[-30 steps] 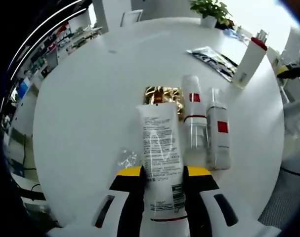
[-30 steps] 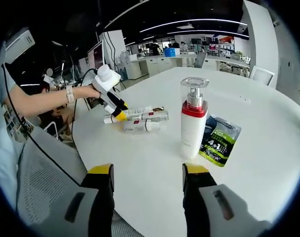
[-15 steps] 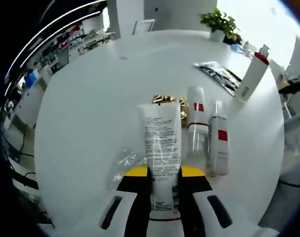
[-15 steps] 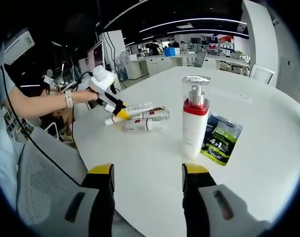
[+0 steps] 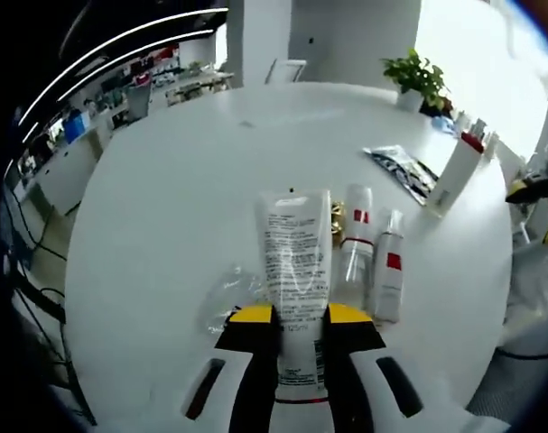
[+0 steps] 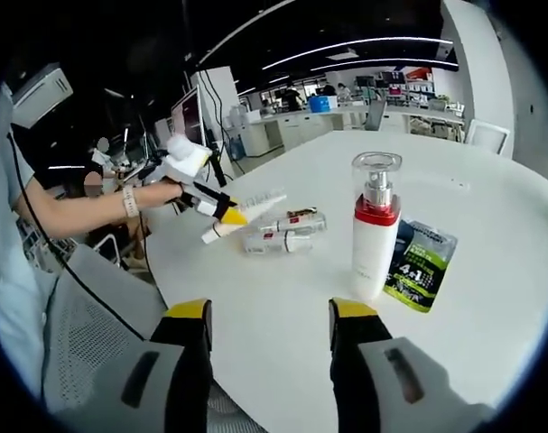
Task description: Arrange the skincare products in the storage area until every visible bottle or jar stands upright without overlapping.
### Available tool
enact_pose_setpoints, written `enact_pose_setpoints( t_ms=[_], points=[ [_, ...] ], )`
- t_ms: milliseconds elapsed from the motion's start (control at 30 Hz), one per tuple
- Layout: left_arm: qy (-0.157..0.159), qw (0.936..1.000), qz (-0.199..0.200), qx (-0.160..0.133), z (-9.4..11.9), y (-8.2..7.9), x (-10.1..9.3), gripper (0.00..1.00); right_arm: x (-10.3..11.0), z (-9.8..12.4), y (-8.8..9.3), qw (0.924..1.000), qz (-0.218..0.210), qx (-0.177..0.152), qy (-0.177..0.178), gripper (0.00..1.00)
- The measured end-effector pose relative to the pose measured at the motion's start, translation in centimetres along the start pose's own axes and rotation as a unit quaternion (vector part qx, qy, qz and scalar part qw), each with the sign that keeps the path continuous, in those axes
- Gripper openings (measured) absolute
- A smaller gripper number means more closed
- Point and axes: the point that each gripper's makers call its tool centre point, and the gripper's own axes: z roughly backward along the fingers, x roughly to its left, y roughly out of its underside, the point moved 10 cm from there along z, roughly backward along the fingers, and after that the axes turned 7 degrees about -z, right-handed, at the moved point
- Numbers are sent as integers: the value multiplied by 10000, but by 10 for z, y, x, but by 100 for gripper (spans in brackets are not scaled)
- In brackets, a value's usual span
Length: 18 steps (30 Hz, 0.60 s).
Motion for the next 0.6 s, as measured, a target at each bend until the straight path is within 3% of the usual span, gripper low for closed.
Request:
enact_pose_setpoints(
  t_ms=[33,67,133,600],
  points=[
    [87,9994,201,-270,1,-1,-2,13,0,0,0,10000,-12,-11,-10,53],
    [143,9991,326,-238,3,0,-2,13,1,0,0,10000,-70,-52,-18,52],
    [7,9996,92,-279,7,-1,-3,13,2,1,-1,9999,-82,-124,-61,51],
    [354,9949,11,-949,26,-13,-29,14,6,2,-3,9995,-147,-264,-62,41]
  ],
)
